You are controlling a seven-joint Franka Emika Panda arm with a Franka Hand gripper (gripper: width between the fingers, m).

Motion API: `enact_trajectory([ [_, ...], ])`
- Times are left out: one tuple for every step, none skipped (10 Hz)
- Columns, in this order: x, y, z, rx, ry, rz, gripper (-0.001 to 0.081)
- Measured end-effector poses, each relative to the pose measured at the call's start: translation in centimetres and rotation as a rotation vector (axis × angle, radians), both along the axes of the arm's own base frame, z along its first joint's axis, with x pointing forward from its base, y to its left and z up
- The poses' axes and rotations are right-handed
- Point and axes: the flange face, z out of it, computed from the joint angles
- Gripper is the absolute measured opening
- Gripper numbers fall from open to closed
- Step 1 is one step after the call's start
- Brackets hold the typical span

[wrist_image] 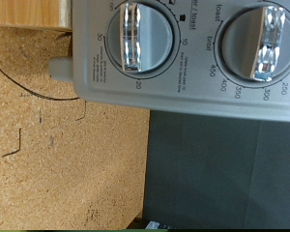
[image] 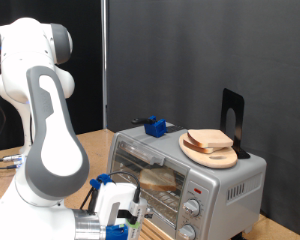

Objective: Make a piece of toast with the oven

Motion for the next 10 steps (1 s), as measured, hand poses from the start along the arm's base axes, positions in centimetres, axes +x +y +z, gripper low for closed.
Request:
enact_trajectory([
  [0.1, 0.5, -0.2, 0.001, -0.003, 0.001, 0.0808],
  [0.3, 1.2, -0.5, 0.004, -0.005, 0.005, 0.0808],
  [0.5, 1.9, -0.9, 0.007, -0.005, 0.007, 0.0808],
  [0.7, 2.7, -1.2, 0.007, -0.005, 0.006, 0.0808],
  [1.0, 3.5, -1.5, 0.001, -0.007, -0.002, 0.0808],
  [1.4, 4.3, -1.7, -0.001, -0.012, -0.010, 0.0808],
  [1.9, 5.0, -1.8, 0.002, -0.019, -0.017, 0.0808],
  [2.4, 5.7, -2.0, 0.006, -0.025, -0.018, 0.0808],
  [2.8, 6.3, -2.2, 0.010, -0.029, -0.013, 0.0808],
  [3.0, 6.9, -2.5, 0.014, -0.028, -0.006, 0.0808],
])
